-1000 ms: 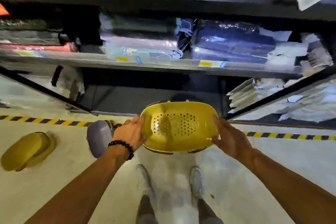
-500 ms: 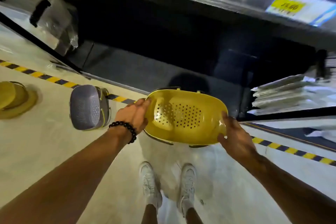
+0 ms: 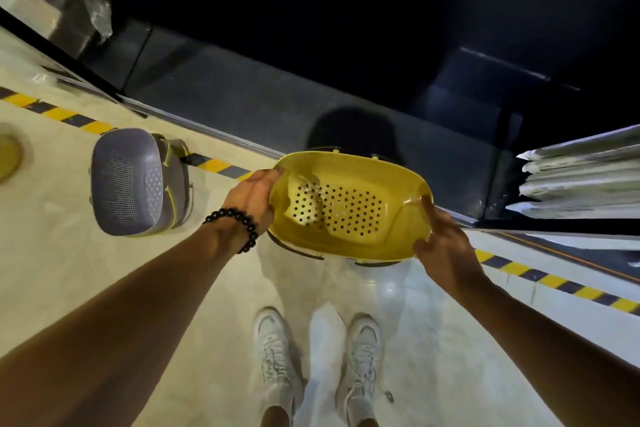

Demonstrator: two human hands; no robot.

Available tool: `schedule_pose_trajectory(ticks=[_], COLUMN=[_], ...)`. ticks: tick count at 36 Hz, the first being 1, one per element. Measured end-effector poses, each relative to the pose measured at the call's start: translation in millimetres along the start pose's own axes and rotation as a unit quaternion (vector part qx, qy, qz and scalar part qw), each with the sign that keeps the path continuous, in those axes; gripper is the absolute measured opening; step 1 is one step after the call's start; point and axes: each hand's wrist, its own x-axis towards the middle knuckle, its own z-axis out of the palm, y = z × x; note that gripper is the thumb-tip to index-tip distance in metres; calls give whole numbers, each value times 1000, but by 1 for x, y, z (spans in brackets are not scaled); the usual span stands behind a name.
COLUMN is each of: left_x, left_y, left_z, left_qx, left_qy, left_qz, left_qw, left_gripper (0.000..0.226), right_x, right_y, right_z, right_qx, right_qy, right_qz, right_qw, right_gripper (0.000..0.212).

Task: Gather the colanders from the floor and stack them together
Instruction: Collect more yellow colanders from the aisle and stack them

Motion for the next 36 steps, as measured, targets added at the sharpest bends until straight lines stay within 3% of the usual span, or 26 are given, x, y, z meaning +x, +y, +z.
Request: schedule_pose_trajectory(ticks=[7,14,18,22,25,28,30,33,36], left_x=[19,38,38,21,-3,-26,-43,-74,-108], left_y=[-10,-23,-23,-16,-11,0,6,12,16], left_z=[23,45,41,28,9,-23,-50,-97,-152], left_qx=[-30,-24,-13,22,31,64,88,126,142], left_qy=[-11,-8,-48,-108,-84,-72,-49,36,95], left_qz=[-17,10,1,24,29,38,48,76,43], left_qw=[999,1000,999,994,996,995,994,989,984], left_gripper=[76,73,80,74,68,73,75,64,64], right_x=[8,18,17,7,1,3,9,15,14], right_y=[9,8,9,-2,-24,-68,-106,-170,-234], right_z=[25,42,41,38,27,9,-6,-31,-57], right_qx=[28,2,-5,-54,-85,-143,-186,-263,-287], right_qy=[-27,-24,-56,-10,-6,-45,-52,-53,-50], right_qz=[108,139,124,55,-2,6,-4,-92,-141], right_qw=[993,990,991,997,996,989,981,959,946], right_gripper=[80,79,77,66,63,72,80,83,80])
